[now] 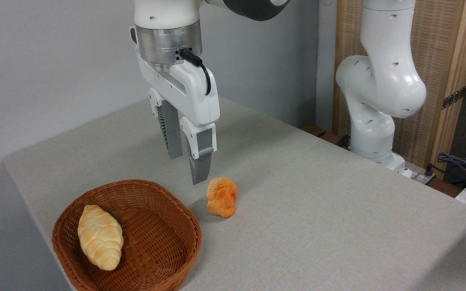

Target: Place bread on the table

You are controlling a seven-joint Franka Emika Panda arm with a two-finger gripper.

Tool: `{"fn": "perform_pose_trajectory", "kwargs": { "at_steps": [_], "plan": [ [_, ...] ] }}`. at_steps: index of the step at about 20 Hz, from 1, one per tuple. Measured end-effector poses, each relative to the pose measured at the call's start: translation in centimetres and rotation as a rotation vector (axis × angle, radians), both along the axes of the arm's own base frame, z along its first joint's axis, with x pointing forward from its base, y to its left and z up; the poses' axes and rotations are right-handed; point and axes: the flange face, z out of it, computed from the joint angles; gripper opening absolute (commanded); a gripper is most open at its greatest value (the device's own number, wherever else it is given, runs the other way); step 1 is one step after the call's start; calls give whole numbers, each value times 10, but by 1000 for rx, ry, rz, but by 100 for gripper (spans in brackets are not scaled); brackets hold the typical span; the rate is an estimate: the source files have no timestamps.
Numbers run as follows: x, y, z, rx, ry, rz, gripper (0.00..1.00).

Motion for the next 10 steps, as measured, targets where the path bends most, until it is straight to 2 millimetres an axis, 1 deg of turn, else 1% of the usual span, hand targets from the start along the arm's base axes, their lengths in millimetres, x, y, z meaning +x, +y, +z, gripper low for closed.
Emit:
{"fn": "perform_pose_trajectory", "kwargs": {
  "at_steps": [3,7,8,10],
  "plan": [
    [0,3,0,0,0,5,100],
    [0,25,1,-69,-7,59,100],
    [-1,29,1,-75,-8,67,100],
    [-1,29,2,-76,-10,66,100]
  ]
}}
